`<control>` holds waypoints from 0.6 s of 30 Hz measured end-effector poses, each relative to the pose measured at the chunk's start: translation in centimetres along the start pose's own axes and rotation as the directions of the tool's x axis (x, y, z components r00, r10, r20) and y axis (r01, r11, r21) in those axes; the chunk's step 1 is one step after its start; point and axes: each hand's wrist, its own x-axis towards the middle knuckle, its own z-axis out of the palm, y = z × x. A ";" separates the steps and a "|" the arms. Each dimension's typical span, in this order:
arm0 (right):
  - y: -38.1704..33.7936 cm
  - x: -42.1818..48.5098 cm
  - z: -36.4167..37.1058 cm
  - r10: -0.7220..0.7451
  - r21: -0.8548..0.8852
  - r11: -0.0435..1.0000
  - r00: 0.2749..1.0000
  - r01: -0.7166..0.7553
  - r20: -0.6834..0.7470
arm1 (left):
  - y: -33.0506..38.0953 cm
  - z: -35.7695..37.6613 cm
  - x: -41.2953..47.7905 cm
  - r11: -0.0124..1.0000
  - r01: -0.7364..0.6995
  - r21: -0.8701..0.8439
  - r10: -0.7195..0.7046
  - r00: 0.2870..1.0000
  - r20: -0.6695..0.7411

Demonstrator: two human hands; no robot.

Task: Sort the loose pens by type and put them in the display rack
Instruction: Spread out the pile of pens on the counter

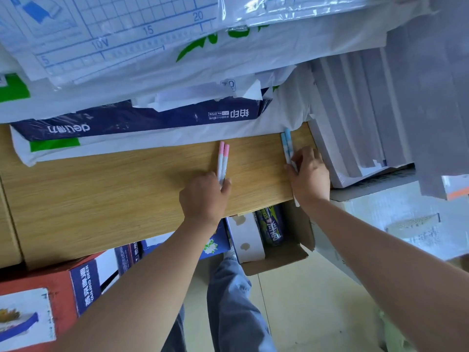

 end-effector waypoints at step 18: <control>0.3 0.0 0.8 -0.035 0.024 0.999 0.999 0.035 0.002 | 1.3 1.2 -0.2 0.965 -0.158 -0.211 0.137 0.985 -0.109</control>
